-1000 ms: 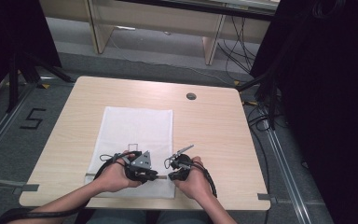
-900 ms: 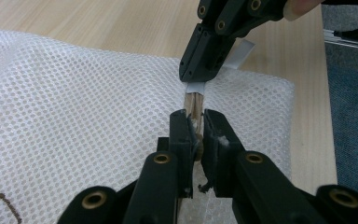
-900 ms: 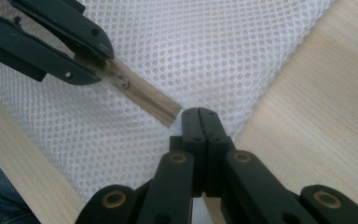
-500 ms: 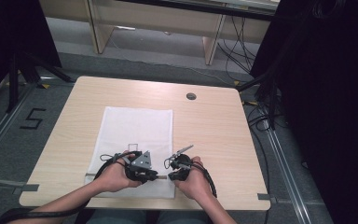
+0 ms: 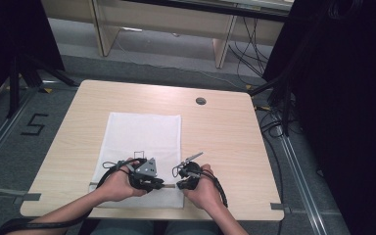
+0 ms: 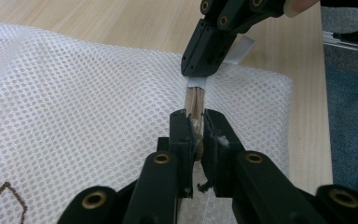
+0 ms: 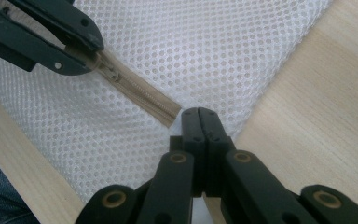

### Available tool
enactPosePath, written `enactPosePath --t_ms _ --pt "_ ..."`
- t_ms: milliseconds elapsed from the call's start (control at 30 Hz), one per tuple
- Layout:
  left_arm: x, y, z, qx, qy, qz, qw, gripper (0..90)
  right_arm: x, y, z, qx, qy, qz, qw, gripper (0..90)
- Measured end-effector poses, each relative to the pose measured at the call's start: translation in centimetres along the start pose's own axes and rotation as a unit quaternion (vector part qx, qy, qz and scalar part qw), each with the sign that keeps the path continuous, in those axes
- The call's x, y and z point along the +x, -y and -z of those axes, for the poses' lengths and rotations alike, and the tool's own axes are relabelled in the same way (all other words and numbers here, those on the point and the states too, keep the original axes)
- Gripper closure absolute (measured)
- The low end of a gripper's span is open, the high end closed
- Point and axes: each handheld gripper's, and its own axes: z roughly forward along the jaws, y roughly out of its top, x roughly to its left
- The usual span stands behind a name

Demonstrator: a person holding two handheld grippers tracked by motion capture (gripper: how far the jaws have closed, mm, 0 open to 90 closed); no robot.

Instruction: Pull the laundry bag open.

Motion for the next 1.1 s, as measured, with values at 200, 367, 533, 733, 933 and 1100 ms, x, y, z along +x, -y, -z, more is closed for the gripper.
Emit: enactPosePath --t_ms 200,367,533,733,933,1100 --pt "-0.06 0.05 0.18 -0.005 0.0 0.004 1.0 81.9 -0.07 0.03 -0.03 -0.002 -0.004 -0.002 1.0 90.0" --pt "-0.01 0.22 0.35 -0.004 -0.001 0.01 0.9999 81.9 -0.33 0.01 -0.07 -0.009 -0.006 0.01 0.9999 90.0" --pt "-0.03 0.21 0.4 -0.005 -0.001 0.012 0.9999 81.9 -0.32 0.02 -0.09 -0.009 -0.003 0.011 0.9999 90.0" --pt "0.07 0.37 0.7 -0.004 -0.002 0.012 0.9999 81.9 -0.2 0.07 0.0 -0.007 -0.004 0.001 1.0 90.0" --pt "0.17 0.36 0.82 -0.003 -0.003 0.001 1.0 81.9 -0.17 0.06 -0.01 -0.007 -0.004 0.001 1.0 90.0" --pt "0.08 0.38 0.93 0.002 -0.005 0.012 0.9999 82.0 -0.21 0.08 0.01 -0.007 -0.006 0.001 1.0 90.0"
